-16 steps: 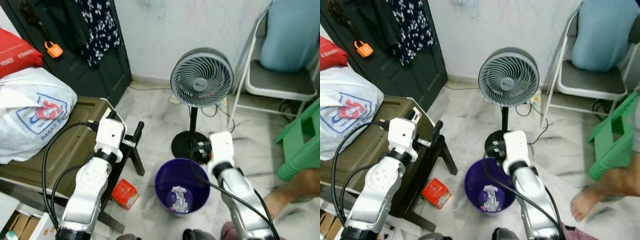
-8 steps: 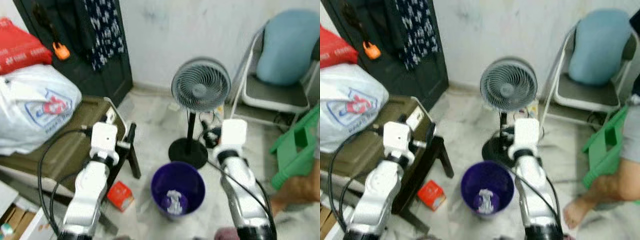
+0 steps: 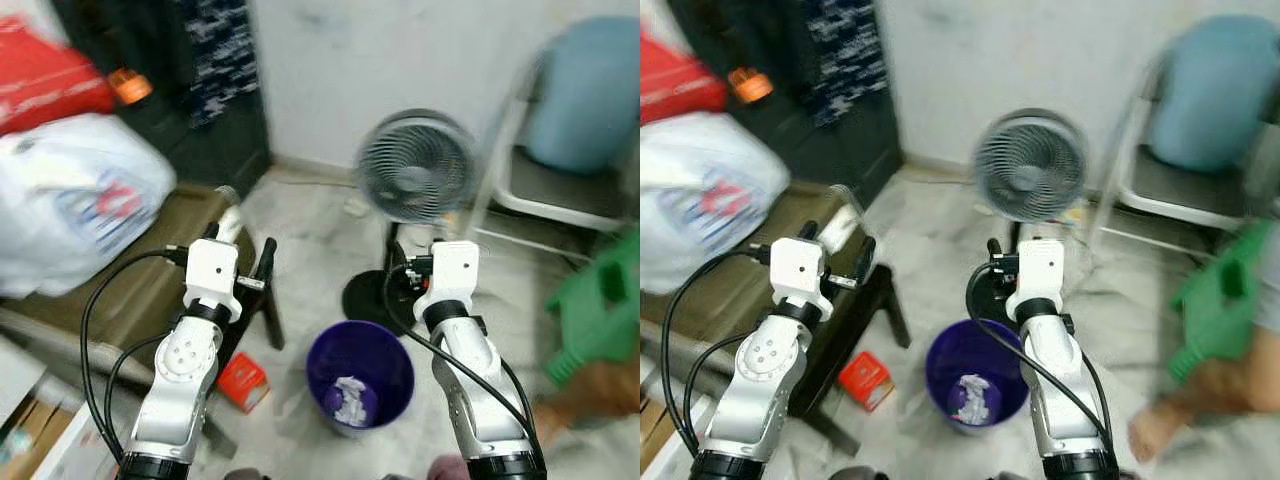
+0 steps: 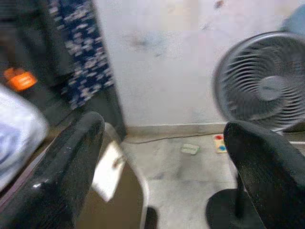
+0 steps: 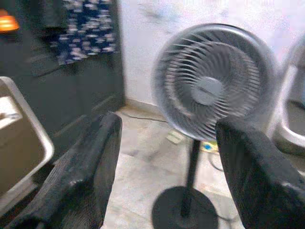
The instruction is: Clean up the room
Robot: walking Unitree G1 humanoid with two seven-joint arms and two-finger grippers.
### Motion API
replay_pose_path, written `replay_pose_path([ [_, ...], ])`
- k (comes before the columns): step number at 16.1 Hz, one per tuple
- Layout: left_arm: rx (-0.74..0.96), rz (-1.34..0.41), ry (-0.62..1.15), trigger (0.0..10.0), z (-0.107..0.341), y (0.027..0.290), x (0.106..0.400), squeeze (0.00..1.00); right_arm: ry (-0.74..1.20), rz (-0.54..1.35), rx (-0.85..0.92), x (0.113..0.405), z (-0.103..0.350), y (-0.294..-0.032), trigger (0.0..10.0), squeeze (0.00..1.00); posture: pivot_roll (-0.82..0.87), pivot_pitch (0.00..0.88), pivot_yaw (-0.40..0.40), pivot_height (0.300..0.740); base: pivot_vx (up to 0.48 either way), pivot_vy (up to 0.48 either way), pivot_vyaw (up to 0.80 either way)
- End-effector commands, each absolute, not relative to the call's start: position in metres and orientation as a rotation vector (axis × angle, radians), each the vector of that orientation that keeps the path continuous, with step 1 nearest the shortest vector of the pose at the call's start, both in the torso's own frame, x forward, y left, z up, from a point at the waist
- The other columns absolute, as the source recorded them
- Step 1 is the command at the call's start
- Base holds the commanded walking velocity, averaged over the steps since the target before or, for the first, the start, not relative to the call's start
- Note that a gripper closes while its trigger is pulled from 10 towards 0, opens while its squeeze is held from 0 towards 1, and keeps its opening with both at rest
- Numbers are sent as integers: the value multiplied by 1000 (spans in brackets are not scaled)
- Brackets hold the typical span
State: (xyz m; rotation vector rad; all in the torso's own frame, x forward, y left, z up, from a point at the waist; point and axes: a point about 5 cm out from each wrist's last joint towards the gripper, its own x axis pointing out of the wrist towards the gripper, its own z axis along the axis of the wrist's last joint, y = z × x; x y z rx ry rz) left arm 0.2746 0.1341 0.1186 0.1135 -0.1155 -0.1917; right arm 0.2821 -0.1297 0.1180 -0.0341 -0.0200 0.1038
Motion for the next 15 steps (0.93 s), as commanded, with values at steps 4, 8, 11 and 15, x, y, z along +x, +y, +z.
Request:
replay_pose_path([
  [4, 131, -143, -160, 10000, 129, 140, 287, 0, -112, 177, -68, 297, 139, -116, 10000, 0, -15, 0, 32, 740, 0, 0, 800],
  [8, 129, -132, -156, 10000, 127, 139, 287, 0, -136, 223, -89, 298, 143, -109, 10000, 0, -21, 0, 33, 740, 0, 0, 798],
  [11, 113, -93, -135, 10000, 122, 144, 284, 0, -134, 243, -77, 296, 141, -107, 10000, 0, -22, 0, 31, 740, 0, 0, 794],
  [15, 103, -90, -120, 10000, 121, 145, 286, 0, -135, 246, -79, 294, 139, -109, 10000, 0, -19, 0, 24, 740, 0, 0, 794],
])
